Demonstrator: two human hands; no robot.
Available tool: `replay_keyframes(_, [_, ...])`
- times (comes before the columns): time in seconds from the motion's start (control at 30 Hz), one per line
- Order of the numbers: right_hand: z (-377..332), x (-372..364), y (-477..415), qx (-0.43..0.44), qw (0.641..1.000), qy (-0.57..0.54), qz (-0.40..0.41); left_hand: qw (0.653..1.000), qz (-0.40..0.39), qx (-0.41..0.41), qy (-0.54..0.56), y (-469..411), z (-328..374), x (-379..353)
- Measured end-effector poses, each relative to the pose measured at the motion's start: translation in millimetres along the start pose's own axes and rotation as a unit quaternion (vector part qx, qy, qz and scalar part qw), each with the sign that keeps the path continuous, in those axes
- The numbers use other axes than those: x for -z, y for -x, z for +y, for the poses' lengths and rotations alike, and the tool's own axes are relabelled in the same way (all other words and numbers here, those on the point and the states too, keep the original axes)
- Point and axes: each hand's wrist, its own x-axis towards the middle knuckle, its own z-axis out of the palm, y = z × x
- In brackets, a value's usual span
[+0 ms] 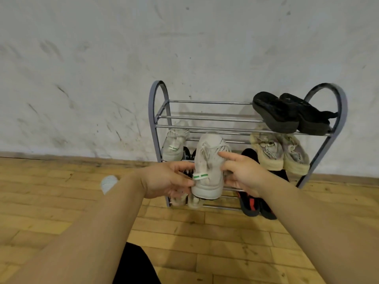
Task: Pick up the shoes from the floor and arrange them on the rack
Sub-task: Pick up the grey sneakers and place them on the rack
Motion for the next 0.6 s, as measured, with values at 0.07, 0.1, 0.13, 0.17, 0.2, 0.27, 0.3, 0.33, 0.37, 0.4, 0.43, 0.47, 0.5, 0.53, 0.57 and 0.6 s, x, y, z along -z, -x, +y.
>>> replay_keyframes(0.07, [1.3, -4.0, -23.9, 0.020, 0.999, 0.005, 0.027, 0.998, 0.064, -0.007, 0.000, -20.6, -2.0, 4.9])
replay_keyframes(0.1, [2.0, -5.7, -35.5, 0.034, 0.999, 0.012, 0.039, 0.995, 0.097, -0.011, -0.004, -31.7, -2.9, 8.3])
replay_keyframes(0.13, [3.3, -7.3, -47.9, 0.048, 0.997, 0.026, 0.050, 0.992, 0.127, -0.015, -0.006, -42.8, -3.5, 11.5])
replay_keyframes(0.17, [4.3, -9.6, -58.6, 0.060, 0.996, 0.041, 0.060, 0.988, 0.151, -0.019, -0.003, -52.8, -3.7, 13.8])
replay_keyframes(0.2, [5.8, -12.2, -68.7, 0.069, 0.994, 0.053, 0.071, 0.985, 0.168, -0.024, 0.001, -61.6, -3.5, 15.7])
replay_keyframes(0.27, [7.1, -17.5, -87.9, 0.078, 0.991, 0.061, 0.095, 0.980, 0.196, -0.039, 0.004, -77.9, -4.5, 19.6])
replay_keyframes(0.3, [7.2, -19.9, -98.6, 0.086, 0.989, 0.061, 0.106, 0.976, 0.210, -0.052, 0.005, -84.9, -5.2, 21.4])
replay_keyframes(0.33, [7.9, -21.7, -110.4, 0.095, 0.987, 0.063, 0.115, 0.973, 0.222, -0.068, 0.008, -90.8, -5.4, 22.7])
replay_keyframes(0.37, [7.0, -23.1, -121.5, 0.101, 0.985, 0.065, 0.122, 0.969, 0.232, -0.088, 0.007, -96.0, -4.9, 23.9])
replay_keyframes(0.4, [5.0, -24.8, -132.6, 0.107, 0.984, 0.061, 0.131, 0.965, 0.243, -0.102, -0.003, -101.2, -4.4, 26.2])
replay_keyframes(0.43, [2.3, -26.6, -142.3, 0.110, 0.982, 0.057, 0.139, 0.961, 0.254, -0.110, -0.021, -105.5, -3.4, 28.9])
replay_keyframes(0.47, [0.4, -28.5, -151.0, 0.117, 0.981, 0.060, 0.146, 0.955, 0.267, -0.115, -0.050, -108.8, -1.8, 31.8])
replay_keyframes(0.5, [-1.6, -30.5, -156.3, 0.123, 0.978, 0.077, 0.150, 0.946, 0.289, -0.115, -0.090, -110.3, -0.8, 34.9])
replay_keyframes(0.53, [-1.6, -32.0, -161.3, 0.127, 0.975, 0.108, 0.149, 0.929, 0.323, -0.108, -0.144, -112.5, -2.7, 40.5])
replay_keyframes(0.57, [-0.7, -32.5, -164.8, 0.127, 0.970, 0.149, 0.143, 0.903, 0.364, -0.099, -0.205, -114.4, -6.9, 47.0])
replay_keyframes(0.6, [1.7, -32.7, -168.2, 0.124, 0.966, 0.186, 0.128, 0.875, 0.398, -0.091, -0.261, -116.3, -12.8, 54.1])
